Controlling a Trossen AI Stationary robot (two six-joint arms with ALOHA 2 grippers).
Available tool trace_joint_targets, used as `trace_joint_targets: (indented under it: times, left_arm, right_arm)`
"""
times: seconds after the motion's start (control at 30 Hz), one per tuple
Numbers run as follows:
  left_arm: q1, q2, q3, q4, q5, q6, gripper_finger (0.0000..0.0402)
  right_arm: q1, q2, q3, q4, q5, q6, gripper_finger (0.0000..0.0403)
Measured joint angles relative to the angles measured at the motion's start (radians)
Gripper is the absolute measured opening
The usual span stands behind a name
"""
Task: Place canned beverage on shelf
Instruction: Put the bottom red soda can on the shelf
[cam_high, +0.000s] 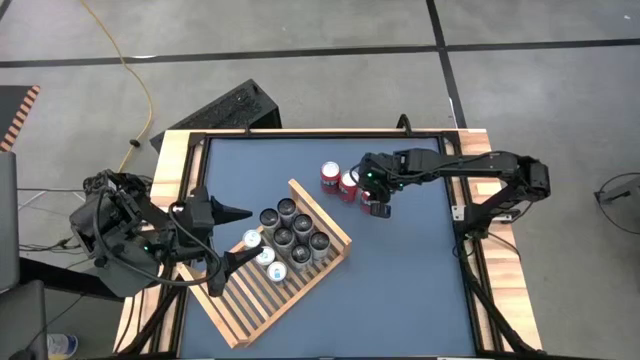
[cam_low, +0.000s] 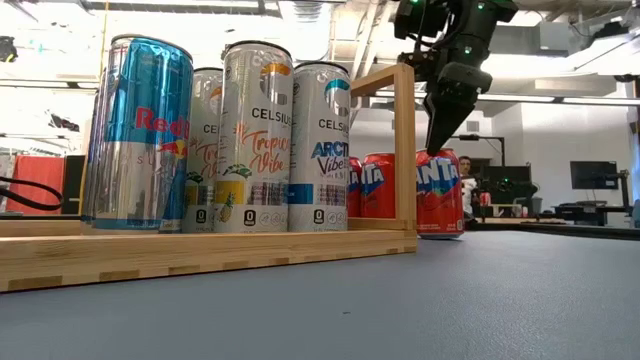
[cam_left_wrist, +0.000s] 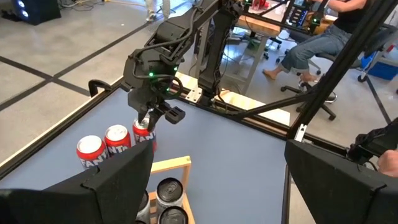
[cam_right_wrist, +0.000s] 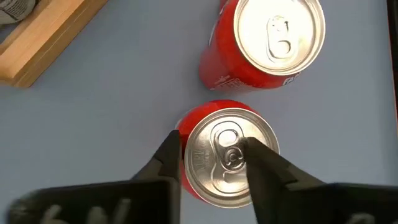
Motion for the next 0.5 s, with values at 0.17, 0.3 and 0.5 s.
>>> trace_joint_targets:
  times: [0.17, 0.3, 0.5]
  left_arm:
    - [0.000, 0.000, 0.000, 0.000, 0.011, 0.000, 0.0352]
    - [0.000, 0.000, 0.000, 0.000, 0.018, 0.000, 0.0352]
    - [0.000, 0.000, 0.000, -0.001, 0.031, 0.008, 0.0352]
  right_arm:
    - [0.014, -0.001, -0.002, 0.003, 0.012, 0.007, 0.0037]
    - [0.016, -0.006, -0.003, -0.009, 0.018, 0.015, 0.0032]
    - [0.024, -0.013, 0.049, -0.100, 0.010, 0.027, 0.0109]
